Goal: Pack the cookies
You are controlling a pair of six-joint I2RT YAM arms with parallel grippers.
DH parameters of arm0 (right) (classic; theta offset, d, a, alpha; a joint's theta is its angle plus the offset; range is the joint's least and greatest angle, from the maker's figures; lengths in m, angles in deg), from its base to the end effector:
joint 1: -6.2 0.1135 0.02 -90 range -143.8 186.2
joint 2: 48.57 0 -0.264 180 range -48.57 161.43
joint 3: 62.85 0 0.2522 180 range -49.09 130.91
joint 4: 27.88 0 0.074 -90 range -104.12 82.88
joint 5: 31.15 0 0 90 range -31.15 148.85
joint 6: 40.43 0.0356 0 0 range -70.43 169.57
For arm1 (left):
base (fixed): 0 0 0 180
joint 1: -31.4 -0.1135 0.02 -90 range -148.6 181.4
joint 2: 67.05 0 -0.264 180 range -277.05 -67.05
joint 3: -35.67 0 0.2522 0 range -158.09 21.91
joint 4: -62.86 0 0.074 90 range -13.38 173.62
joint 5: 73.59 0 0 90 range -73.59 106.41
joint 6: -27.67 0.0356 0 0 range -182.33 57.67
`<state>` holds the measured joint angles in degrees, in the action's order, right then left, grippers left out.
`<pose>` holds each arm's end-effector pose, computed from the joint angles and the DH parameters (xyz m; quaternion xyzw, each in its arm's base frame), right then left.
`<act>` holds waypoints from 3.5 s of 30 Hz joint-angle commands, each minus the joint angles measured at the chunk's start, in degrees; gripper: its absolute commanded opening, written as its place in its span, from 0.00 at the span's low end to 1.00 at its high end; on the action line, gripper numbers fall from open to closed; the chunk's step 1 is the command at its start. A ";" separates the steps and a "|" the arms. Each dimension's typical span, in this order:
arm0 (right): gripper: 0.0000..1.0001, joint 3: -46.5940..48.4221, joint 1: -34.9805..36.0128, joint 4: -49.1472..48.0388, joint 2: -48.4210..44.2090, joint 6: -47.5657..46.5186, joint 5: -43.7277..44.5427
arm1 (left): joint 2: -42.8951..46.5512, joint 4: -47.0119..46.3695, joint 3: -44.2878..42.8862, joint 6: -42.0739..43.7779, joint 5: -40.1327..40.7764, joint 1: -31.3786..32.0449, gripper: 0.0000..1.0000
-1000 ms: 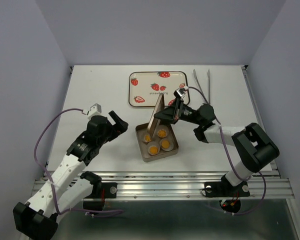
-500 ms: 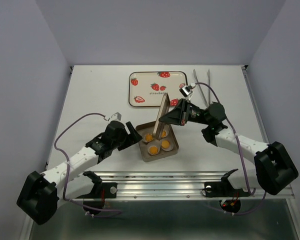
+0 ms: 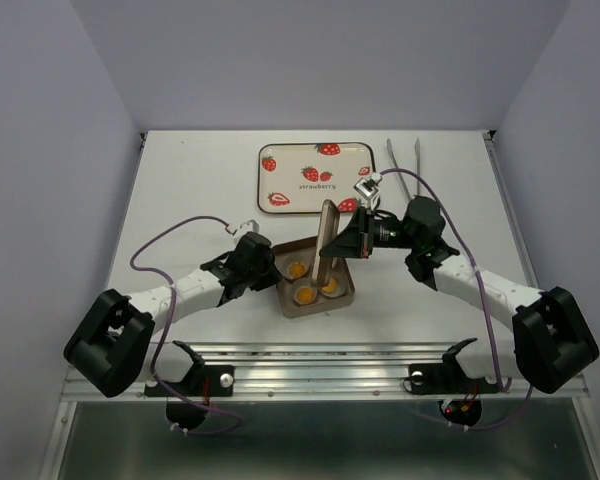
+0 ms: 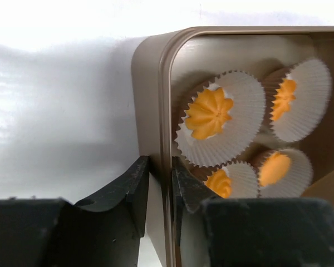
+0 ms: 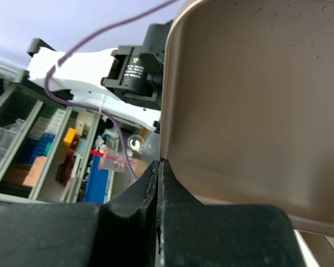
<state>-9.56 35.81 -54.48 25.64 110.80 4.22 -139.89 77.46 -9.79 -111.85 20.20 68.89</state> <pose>0.2272 0.1625 0.2869 -0.1648 0.6665 0.6853 0.2429 0.1978 -0.1488 0.1765 -0.1091 0.9065 -0.2581 0.3158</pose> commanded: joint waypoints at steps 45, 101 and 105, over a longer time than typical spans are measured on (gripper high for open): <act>0.12 -0.23 -10.09 -63.62 25.28 46.35 -14.71 | -23.14 1.62 -24.81 29.13 7.55 -5.06 0.31; 0.83 6.87 -8.61 48.80 9.98 -41.28 19.20 | -14.62 6.72 -25.96 21.57 7.28 -5.15 0.43; 0.73 7.67 -7.37 48.45 9.81 -40.32 21.58 | -12.77 5.93 -24.73 21.13 6.32 -5.06 0.44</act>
<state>-4.65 27.85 -5.06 36.11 70.26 22.95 -156.57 83.86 -34.95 -89.66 26.58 63.91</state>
